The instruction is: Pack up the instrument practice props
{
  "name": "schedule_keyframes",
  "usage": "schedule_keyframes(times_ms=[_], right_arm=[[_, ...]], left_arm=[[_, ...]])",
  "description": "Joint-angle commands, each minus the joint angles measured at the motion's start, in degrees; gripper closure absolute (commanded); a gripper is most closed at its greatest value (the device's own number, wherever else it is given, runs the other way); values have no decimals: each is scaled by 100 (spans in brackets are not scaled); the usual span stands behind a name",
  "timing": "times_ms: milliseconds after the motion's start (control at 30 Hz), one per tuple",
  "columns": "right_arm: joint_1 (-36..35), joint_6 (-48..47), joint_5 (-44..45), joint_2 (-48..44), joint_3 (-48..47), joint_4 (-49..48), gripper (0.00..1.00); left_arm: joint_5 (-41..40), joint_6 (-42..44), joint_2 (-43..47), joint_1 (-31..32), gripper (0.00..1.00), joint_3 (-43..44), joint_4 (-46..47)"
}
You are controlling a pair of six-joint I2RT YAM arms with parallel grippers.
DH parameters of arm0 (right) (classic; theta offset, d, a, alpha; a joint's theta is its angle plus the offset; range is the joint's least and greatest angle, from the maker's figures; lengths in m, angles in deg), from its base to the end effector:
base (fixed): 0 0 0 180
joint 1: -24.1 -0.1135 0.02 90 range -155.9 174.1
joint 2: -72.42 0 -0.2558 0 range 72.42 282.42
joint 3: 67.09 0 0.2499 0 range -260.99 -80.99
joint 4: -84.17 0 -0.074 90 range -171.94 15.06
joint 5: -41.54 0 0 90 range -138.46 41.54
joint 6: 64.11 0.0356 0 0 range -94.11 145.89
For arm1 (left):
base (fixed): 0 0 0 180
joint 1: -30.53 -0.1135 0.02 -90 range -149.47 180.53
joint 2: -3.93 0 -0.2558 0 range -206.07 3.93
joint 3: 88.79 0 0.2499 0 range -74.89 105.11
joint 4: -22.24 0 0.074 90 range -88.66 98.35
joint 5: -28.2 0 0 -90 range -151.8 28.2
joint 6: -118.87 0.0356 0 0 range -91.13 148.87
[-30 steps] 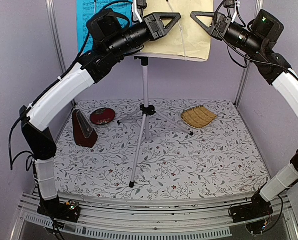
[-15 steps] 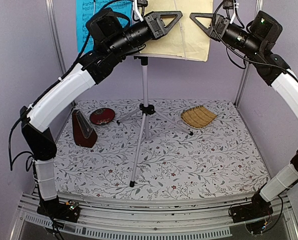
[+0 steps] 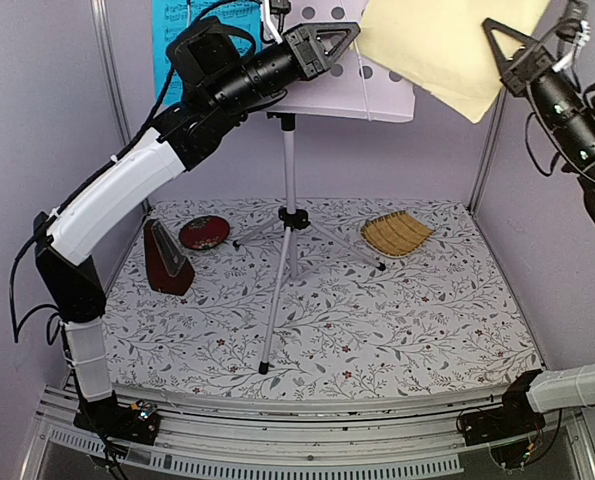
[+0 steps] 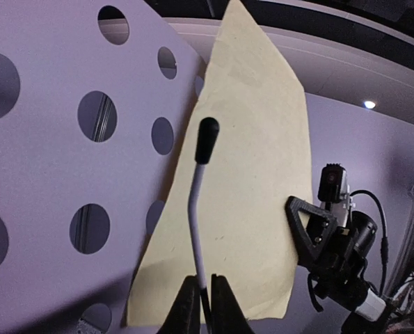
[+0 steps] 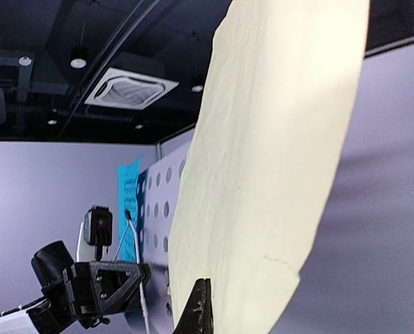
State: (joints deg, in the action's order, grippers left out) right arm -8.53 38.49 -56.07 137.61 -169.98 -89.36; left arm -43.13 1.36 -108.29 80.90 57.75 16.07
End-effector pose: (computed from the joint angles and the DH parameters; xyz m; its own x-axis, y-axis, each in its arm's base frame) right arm 0.1691 0.1139 0.5552 0.2887 0.4416 -0.8495 -0.7099 0.6941 0.1195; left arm 0.2579 -0.3293 0.5420 -0.1533 -0.5010 -0.8518 0.9458 0.1753 -0.2733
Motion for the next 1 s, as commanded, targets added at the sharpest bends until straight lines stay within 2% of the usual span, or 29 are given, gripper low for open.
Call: schedule_keyframes(times_ms=[0, 100, 333, 467, 700, 867, 967], right_arm=[[-25, -492, 1264, -692, 610, -593, 99], [-25, -665, 1612, -999, 904, -532, 99], [-23, -977, 2531, -1305, 1399, 388, 99], [-21, -926, 3005, -1520, 2100, 817, 99], [148, -333, 3222, -1517, 3428, 1638, 99], [856, 278, 2290, -1288, 4041, 1870, 99], [1301, 423, 1946, -891, 4065, 2114, 99]], left_arm=[[-197, 167, 218, -19, 86, -205, -130], [-181, 190, 313, -22, 79, -341, -88], [31, 239, 655, -21, 38, -888, -15], [425, 253, 1001, -21, 24, -1448, 128], [1160, 370, 1930, -22, 15, -2858, 468], [1085, 483, 2801, -19, 12, -4268, 849], [1054, 639, 3256, -24, 11, -4953, 945]])
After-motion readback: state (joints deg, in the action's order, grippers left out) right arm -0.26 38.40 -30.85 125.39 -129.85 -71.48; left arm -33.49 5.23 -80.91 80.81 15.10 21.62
